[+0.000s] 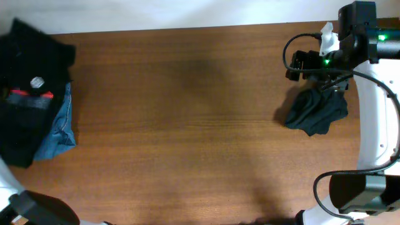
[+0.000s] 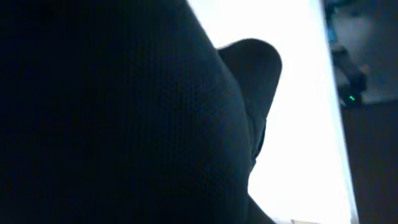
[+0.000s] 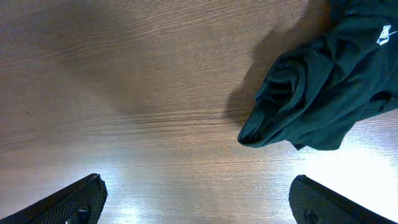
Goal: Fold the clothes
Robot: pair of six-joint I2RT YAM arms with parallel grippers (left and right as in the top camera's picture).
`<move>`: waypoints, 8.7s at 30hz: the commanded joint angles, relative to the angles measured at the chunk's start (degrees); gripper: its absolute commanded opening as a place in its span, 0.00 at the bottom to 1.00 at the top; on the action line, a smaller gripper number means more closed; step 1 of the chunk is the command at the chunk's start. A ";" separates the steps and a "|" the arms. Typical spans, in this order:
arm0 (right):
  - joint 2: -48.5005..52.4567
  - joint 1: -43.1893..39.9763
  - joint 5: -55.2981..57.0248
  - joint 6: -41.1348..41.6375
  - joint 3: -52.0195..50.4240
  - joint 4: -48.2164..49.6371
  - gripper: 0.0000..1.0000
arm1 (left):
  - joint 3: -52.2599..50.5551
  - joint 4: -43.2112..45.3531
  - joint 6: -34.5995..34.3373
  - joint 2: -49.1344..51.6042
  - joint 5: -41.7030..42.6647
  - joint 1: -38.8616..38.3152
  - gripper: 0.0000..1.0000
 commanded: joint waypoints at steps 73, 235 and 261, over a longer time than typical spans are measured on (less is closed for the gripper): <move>1.07 -0.48 -2.93 -0.63 -0.28 -0.83 0.99 | -7.93 4.94 -14.34 16.35 1.44 13.49 0.99; -6.80 8.11 11.98 -11.04 34.34 -12.13 0.99 | -6.21 -7.93 37.40 -20.50 -33.46 -23.21 0.99; -7.80 8.11 12.00 -11.04 34.21 -12.13 0.98 | -6.21 -8.13 37.40 -20.50 -33.46 -23.17 0.99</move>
